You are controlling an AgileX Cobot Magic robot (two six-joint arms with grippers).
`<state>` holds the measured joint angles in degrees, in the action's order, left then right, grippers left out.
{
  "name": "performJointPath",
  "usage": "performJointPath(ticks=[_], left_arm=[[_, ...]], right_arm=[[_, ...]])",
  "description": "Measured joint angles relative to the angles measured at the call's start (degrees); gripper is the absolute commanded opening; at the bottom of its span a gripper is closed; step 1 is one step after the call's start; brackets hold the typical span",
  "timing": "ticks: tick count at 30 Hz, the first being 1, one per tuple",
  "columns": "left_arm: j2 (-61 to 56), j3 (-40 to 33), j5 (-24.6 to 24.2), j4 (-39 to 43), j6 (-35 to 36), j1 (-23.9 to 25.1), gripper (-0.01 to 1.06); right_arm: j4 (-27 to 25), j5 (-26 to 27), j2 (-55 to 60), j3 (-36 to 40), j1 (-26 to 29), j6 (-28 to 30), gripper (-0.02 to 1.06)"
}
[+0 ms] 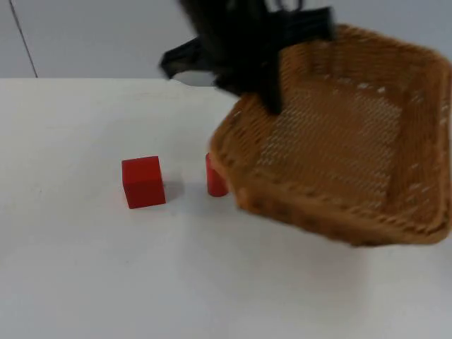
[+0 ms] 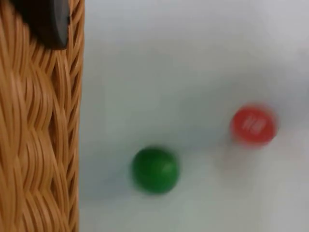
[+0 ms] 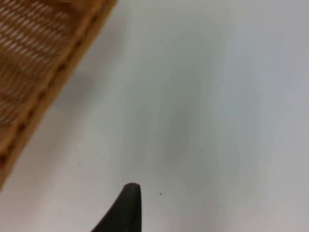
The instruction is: Pick up the basket with the left hand and place the object to the left of the red cylinder into the basket with the right hand.
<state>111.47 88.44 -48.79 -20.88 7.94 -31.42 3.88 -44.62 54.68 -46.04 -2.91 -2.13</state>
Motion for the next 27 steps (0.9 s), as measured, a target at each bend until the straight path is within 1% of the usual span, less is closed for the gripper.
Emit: performJointPath(ticks=[2, 3, 5, 8, 9, 13, 14, 15, 16, 17, 18, 19, 20, 24, 25, 27], left_arm=[[-5.6, -9.2, 3.5, -3.9, -4.5, 2.1, 0.00], [-5.6, -9.2, 3.5, -3.9, -4.5, 2.1, 0.00], [-11.3, -16.5, 5.4, -7.0, -8.9, 3.9, 0.00], [-19.8, -27.1, 7.5, -9.2, -10.8, 6.8, 0.00], [-19.8, -27.1, 7.5, -9.2, -10.8, 6.8, 0.00], [-29.1, -38.5, 8.6, -9.3, -12.7, 13.5, 0.00], [-29.1, -38.5, 8.6, -9.3, -12.7, 13.5, 0.00], [-31.1, -40.9, 8.7, -9.3, -13.3, 15.0, 0.00], [-33.7, -45.1, 8.4, -9.3, -14.2, 17.4, 0.00], [-34.6, -46.3, 8.4, -9.4, -14.4, 18.1, 0.00], [-37.2, -49.0, 8.0, -9.4, -15.2, 20.1, 0.00], [-37.2, -49.0, 8.0, -9.4, -15.2, 20.1, 0.00], [-38.8, -50.7, 7.9, -9.7, -15.8, 21.4, 0.00], [-43.5, -55.3, 6.4, -11.5, -19.4, 26.7, 0.00], [-43.5, -55.3, 6.4, -11.5, -19.4, 26.7, 0.00], [-44.9, -57.3, 5.7, -12.6, -21.6, 30.0, 0.00]], right_arm=[[0.0, 0.0, 0.0, 0.0, 0.0, 0.0, 1.05], [0.0, 0.0, 0.0, 0.0, 0.0, 0.0, 1.05], [0.0, 0.0, 0.0, 0.0, 0.0, 0.0, 1.05], [-0.5, 0.0, 0.0, 0.0, 0.0, 0.0, 1.05], [-0.5, 0.0, 0.0, 0.0, 0.0, 0.0, 1.05], [-0.9, 0.0, 0.0, 0.0, 0.0, 0.0, 1.05], [-0.9, 0.0, 0.0, 0.0, 0.0, 0.0, 1.05], [-0.9, 0.0, 0.0, 0.0, 0.0, 0.0, 1.05], [-0.9, 0.0, 0.0, 0.0, 0.0, 0.0, 1.05], [-1.3, 0.0, 0.0, 0.0, 0.0, 0.0, 1.05], [-1.9, 0.0, 0.0, 0.0, 0.0, 0.2, 1.05], [-1.9, 0.0, 0.0, 0.0, 0.0, 0.2, 1.05], [-2.7, 0.0, 0.0, 0.0, 0.0, 0.8, 1.05], [-9.2, 0.0, 0.0, 0.0, 0.0, 7.6, 1.05], [-9.2, 0.0, 0.0, 0.0, 0.0, 7.6, 1.05], [-12.7, 0.1, 0.0, 0.0, 0.0, 11.5, 1.05]])
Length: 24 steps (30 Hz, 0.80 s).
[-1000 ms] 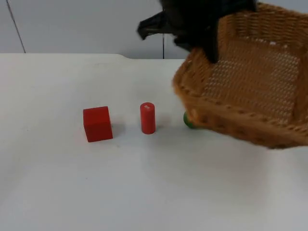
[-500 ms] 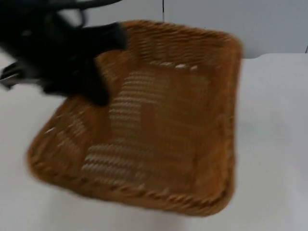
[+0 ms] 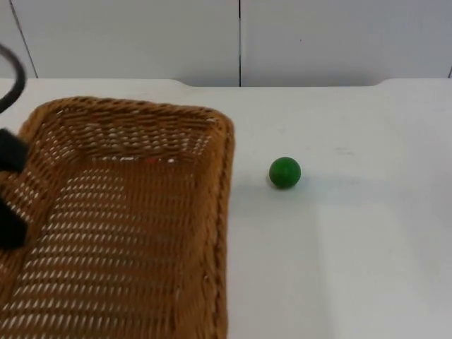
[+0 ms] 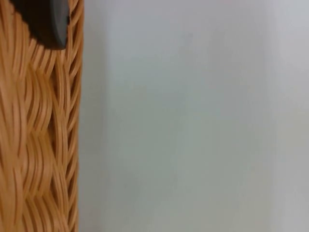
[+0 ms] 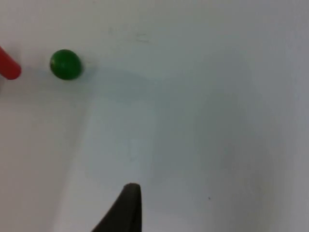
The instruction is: Pick up the basket with the left hand and place the object to the left of the red cylinder into the basket with the right hand.
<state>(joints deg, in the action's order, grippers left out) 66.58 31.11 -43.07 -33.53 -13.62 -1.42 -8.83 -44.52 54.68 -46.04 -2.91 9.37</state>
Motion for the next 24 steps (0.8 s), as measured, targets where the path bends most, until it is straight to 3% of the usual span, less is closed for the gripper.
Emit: performJointPath(ticks=[2, 6, 7, 13, 17, 21, 24], left_arm=[[-0.4, -1.2, -0.5, -1.2, -1.9, 1.6, 0.00], [-0.7, -6.1, -2.6, -9.3, -12.4, 12.3, 0.00], [-0.7, -6.1, -2.6, -9.3, -12.4, 12.3, 0.00], [-0.7, -7.7, -1.9, -12.9, -19.2, 28.5, 0.00], [-0.8, -7.7, -0.8, -13.7, -20.2, 32.1, 0.00], [-0.9, -7.7, -0.8, -13.7, -20.7, 32.5, 0.00], [-1.0, -7.7, -0.5, -13.7, -20.7, 32.5, 0.00]], right_arm=[[-1.6, 0.0, 0.0, 0.0, 0.0, 1.7, 1.05], [-5.6, 0.1, 0.0, 0.0, 0.0, 7.0, 1.05], [-5.6, 0.1, 0.0, 0.0, 0.0, 7.0, 1.05], [-10.8, -1.1, 3.0, -0.3, 0.0, 13.7, 1.05], [-14.3, -3.6, 6.1, -1.8, 0.0, 17.2, 1.05], [-15.6, -6.1, 10.0, -3.7, -0.1, 18.6, 1.04], [-15.4, -6.1, 14.2, -5.4, -3.7, 20.1, 1.01]])
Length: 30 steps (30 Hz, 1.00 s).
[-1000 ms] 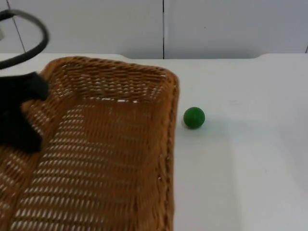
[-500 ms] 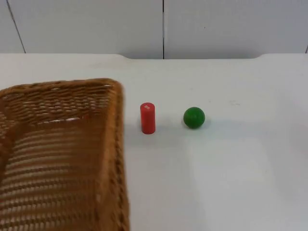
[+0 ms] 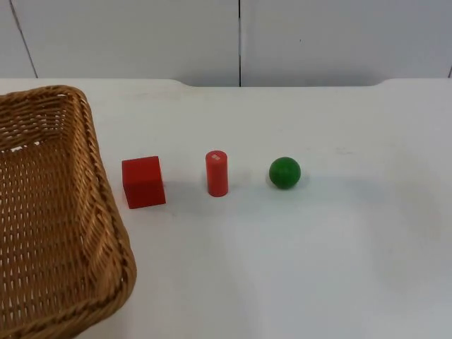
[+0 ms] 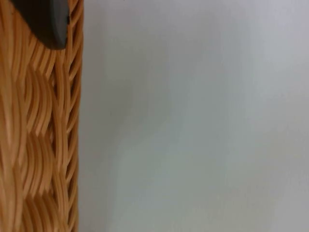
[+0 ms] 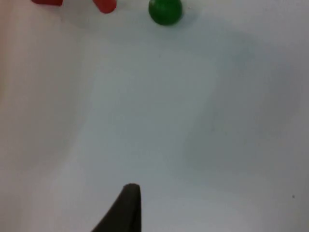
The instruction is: Pick up the basket with the left hand and place the object to the left of the red cylinder into the basket with the right hand.
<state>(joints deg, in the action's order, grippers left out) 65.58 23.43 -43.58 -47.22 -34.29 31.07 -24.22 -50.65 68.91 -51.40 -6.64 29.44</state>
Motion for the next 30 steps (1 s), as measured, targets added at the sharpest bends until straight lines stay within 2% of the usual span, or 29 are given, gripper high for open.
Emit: performJointPath(ticks=[2, 6, 7, 11, 12, 16, 17, 21, 22, 25, 30], left_arm=[[0.0, 0.0, 0.3, 0.0, 0.0, 0.0, 0.00], [0.0, 0.0, 1.1, 0.0, 0.1, 0.0, 0.00], [0.0, 0.0, 1.1, 0.0, 0.1, 0.0, 0.00], [0.0, 0.0, 1.1, 0.0, 0.5, 0.0, 0.00], [0.0, 0.0, 1.1, 0.0, 0.5, 0.0, 0.00], [0.0, 0.0, 1.1, 0.0, 1.0, 0.0, 0.00], [0.0, 0.0, 1.1, 0.0, 1.0, 0.0, 0.00], [0.0, 0.0, 1.1, 0.0, 1.2, 0.0, 0.00], [0.0, 0.0, 1.1, 0.0, 1.2, 0.0, 0.00], [0.0, 0.0, 1.1, 0.0, 1.3, 0.0, 0.00], [0.0, 0.0, 1.1, 0.0, 1.3, 0.0, 0.00]], right_arm=[[0.0, 0.8, 1.6, -0.8, -1.9, 0.9, 1.01], [0.2, 5.5, 9.0, -7.7, -13.2, 7.9, 1.01], [0.2, 5.5, 9.0, -7.7, -13.2, 7.9, 1.01], [0.1, 6.6, 20.0, -19.5, -22.3, 16.8, 1.01], [0.1, 6.6, 20.0, -19.5, -22.3, 16.8, 1.01], [-0.3, 5.3, 35.1, -34.7, -25.6, 21.4, 1.01], [-0.3, 5.3, 35.1, -34.7, -25.6, 21.4, 1.01], [-4.0, 2.2, 48.5, -48.4, -25.6, 28.6, 1.01], [-4.0, 2.2, 48.5, -48.4, -25.6, 28.6, 1.01], [-5.1, 1.1, 56.4, -56.9, -25.6, 33.2, 1.01], [-5.5, 0.8, 66.4, -65.4, -26.6, 38.1, 1.00]])
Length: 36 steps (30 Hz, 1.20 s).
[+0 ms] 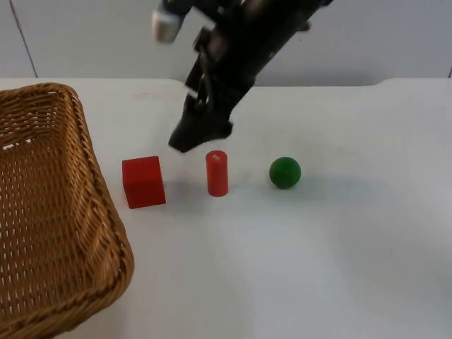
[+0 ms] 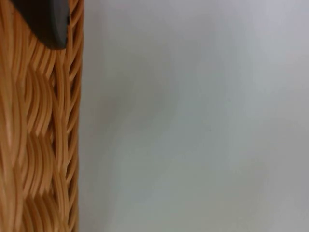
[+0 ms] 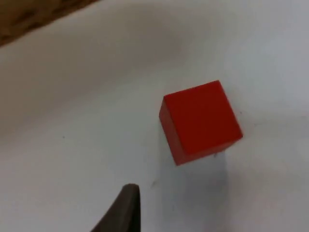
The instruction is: Pick up the basket with the left hand and place the object to the left of the red cylinder into the basket with the right hand.
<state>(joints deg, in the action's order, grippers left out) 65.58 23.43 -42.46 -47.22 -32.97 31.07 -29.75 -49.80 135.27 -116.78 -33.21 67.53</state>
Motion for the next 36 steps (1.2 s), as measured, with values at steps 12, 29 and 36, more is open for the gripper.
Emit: performJointPath(ticks=[12, 29, 36], left_arm=[[0.0, 0.0, 0.0, -0.3, 0.0, 0.0, 0.00], [0.0, 0.0, 0.1, -0.3, 0.2, 0.0, 0.00], [0.0, 0.0, 0.1, -0.3, 0.3, 0.0, 0.00]], right_arm=[[-1.6, 4.0, 14.5, -12.1, -3.3, 4.5, 0.98], [-2.1, 11.0, 19.7, -15.8, -4.4, 1.2, 0.00], [7.4, 2.8, 8.5, -15.8, -3.5, -15.7, 0.00]])
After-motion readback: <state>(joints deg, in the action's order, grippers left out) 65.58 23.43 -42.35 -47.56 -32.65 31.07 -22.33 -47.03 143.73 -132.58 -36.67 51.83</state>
